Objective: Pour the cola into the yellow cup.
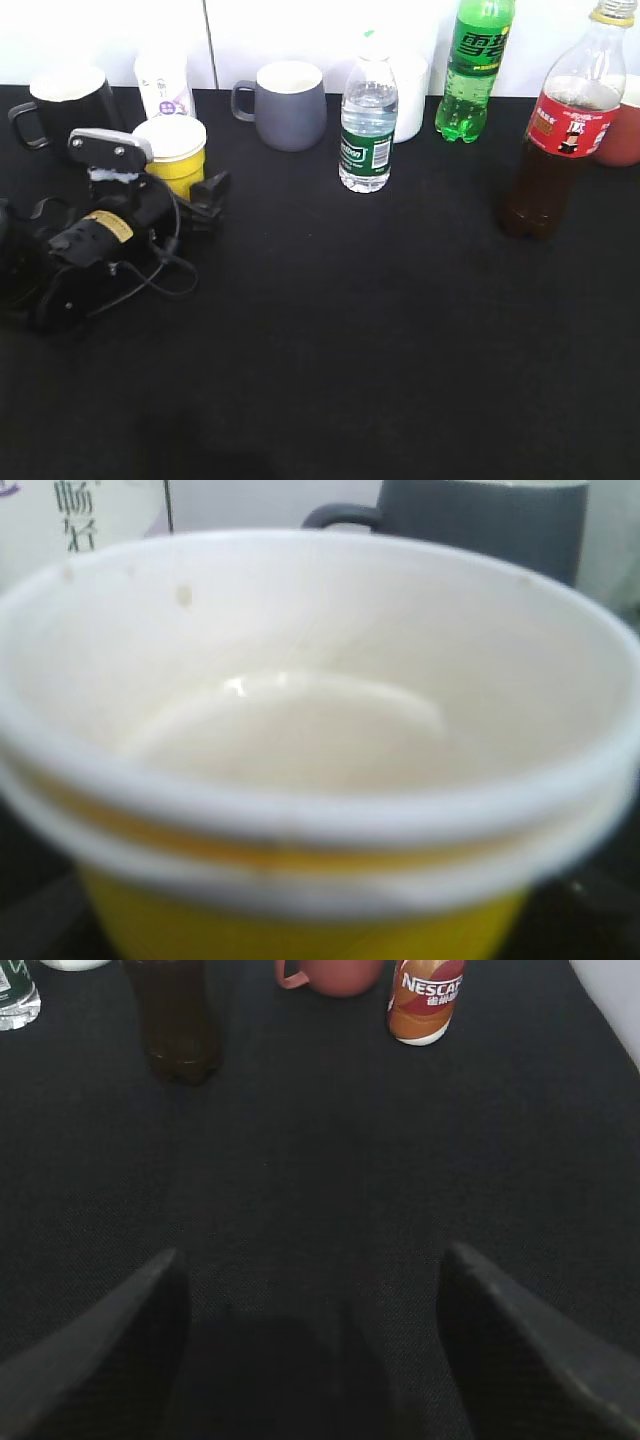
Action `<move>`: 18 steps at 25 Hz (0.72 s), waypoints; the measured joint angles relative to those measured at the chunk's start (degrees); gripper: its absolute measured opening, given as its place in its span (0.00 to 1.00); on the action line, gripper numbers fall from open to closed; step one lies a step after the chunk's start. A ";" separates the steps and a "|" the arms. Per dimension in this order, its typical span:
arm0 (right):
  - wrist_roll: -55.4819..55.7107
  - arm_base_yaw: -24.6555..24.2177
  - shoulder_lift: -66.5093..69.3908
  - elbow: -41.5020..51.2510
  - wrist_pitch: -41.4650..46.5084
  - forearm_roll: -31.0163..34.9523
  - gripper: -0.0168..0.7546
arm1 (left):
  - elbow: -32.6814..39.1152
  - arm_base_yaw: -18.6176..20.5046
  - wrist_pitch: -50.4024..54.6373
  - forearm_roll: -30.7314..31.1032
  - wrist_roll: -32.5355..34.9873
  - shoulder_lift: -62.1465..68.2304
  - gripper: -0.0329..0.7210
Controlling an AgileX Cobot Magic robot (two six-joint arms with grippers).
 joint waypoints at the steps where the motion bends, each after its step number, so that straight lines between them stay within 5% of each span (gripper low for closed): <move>1: 0.00 0.00 0.00 0.00 0.00 0.00 0.78 | -0.05 0.05 -0.37 0.00 0.07 0.21 0.84; 4: 0.00 0.00 0.00 0.00 0.00 0.00 0.78 | -0.05 0.29 -0.47 2.25 0.07 0.27 0.65; 9: 0.00 0.00 0.00 0.00 0.00 0.00 0.78 | 7.74 0.29 0.47 6.87 -0.35 -6.38 0.62; 15: 0.00 0.00 0.00 0.00 0.00 0.00 0.78 | 14.30 0.29 3.77 33.41 -12.76 -24.43 0.62; 18: 0.00 0.00 0.00 0.00 0.00 0.00 0.78 | 14.30 0.23 3.26 40.87 -17.63 -25.84 0.62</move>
